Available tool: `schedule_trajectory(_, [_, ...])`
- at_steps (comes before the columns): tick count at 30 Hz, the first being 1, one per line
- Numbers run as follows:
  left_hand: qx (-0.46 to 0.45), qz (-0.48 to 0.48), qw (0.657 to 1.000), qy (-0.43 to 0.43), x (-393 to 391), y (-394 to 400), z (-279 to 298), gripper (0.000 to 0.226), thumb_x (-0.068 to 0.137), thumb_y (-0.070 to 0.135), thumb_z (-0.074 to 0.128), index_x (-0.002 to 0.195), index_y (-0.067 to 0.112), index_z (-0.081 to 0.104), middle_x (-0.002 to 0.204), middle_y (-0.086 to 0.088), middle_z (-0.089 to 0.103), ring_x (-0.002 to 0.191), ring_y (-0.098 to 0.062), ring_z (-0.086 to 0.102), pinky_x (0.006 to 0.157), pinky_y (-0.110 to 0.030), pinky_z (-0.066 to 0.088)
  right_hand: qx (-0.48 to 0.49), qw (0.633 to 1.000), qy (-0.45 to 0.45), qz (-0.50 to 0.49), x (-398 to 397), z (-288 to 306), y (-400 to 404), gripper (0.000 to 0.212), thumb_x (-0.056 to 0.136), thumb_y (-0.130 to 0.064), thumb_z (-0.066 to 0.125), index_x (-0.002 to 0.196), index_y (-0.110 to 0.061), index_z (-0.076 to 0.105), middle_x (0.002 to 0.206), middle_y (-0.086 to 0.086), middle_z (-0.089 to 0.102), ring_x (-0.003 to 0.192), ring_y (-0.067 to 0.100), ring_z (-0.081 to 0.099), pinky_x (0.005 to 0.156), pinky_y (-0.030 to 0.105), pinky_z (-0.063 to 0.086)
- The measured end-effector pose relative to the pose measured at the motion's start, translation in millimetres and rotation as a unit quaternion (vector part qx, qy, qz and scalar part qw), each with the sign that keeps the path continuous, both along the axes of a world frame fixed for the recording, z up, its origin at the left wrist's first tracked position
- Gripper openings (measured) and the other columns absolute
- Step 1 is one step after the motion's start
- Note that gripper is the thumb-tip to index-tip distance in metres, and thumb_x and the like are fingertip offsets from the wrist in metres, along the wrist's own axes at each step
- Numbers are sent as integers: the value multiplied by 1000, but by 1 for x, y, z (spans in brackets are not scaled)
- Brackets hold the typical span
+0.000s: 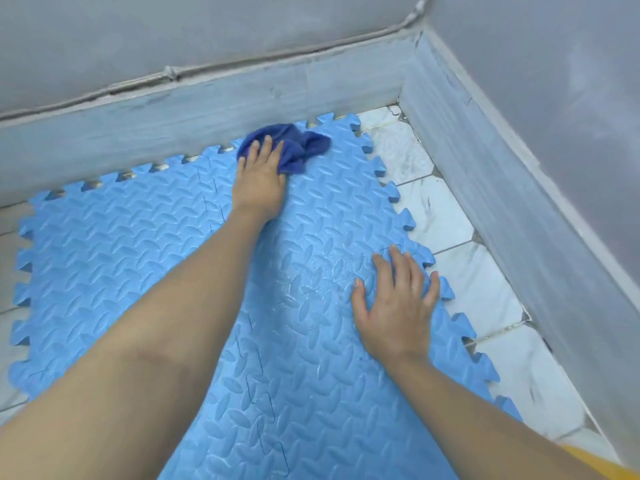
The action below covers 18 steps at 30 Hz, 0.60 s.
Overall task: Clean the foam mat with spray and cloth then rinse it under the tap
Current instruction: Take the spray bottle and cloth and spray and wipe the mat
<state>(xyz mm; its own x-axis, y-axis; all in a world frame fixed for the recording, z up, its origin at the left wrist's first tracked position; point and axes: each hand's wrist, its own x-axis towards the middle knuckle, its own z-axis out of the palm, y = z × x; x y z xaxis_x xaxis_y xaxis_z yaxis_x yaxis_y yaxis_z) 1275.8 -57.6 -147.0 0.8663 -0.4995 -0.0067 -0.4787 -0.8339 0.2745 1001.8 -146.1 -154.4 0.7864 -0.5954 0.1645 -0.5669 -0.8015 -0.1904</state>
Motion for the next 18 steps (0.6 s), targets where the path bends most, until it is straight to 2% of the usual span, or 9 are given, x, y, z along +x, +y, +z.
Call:
schedule_trajectory(2, [-3, 69, 998, 4, 16, 42, -3, 52, 99, 21, 37, 148, 6, 27, 158, -14, 19, 146, -35, 14, 116, -46, 14, 0, 1000, 5, 3, 0, -1, -1, 48, 92, -42, 45, 129, -16, 58, 144, 8, 51, 136, 29, 43, 112, 62, 23])
schedule_trajectory(4, [-1, 75, 997, 17, 11, 63, -2, 51, 100, 24, 36, 147, 5, 29, 158, -14, 19, 145, -37, 13, 115, -48, 13, 1, 1000, 11, 12, 3, -1, -2, 47, 93, -42, 44, 130, -15, 57, 145, 8, 50, 136, 30, 42, 112, 62, 22])
schedule_trajectory(7, [21, -38, 999, 14, -44, 55, -3, 55, 99, 34, 32, 149, 12, 27, 159, -8, 19, 146, -33, 12, 117, -48, 9, 3, 1000, 25, 13, 2, 0, -4, 47, 93, -42, 43, 130, -15, 56, 146, 9, 49, 136, 31, 42, 113, 62, 21])
schedule_trajectory(10, [45, -181, 983, 1, -111, 56, -1, 60, 94, 40, 27, 151, 22, 24, 159, -3, 20, 147, -28, 16, 118, -43, 10, 12, 1000, 22, 9, 2, 3, -3, 47, 93, -41, 43, 130, -15, 56, 146, 10, 49, 136, 31, 42, 112, 62, 22])
schedule_trajectory(14, [57, -261, 964, 0, -150, 99, -1, 57, 96, 38, 29, 151, 27, 20, 160, 2, 17, 147, -20, 14, 119, -38, 10, 22, 1000, 10, 11, 4, 4, -1, 48, 93, -42, 42, 130, -15, 56, 145, 9, 49, 136, 30, 41, 112, 62, 22])
schedule_trajectory(16, [64, -254, 965, 7, -155, 139, -2, 59, 94, 33, 32, 151, 26, 22, 159, 1, 19, 146, -21, 18, 118, -37, 11, 26, 1000, 9, 10, 3, 4, -1, 48, 93, -42, 43, 130, -15, 55, 146, 9, 48, 136, 30, 40, 112, 62, 22])
schedule_trajectory(18, [65, -176, 982, 6, -153, 183, -5, 62, 90, 30, 32, 151, 22, 23, 158, -3, 22, 144, -27, 24, 116, -40, 13, 34, 999, 15, 12, 3, 4, -1, 48, 93, -43, 44, 130, -15, 55, 147, 9, 47, 137, 31, 39, 113, 62, 20])
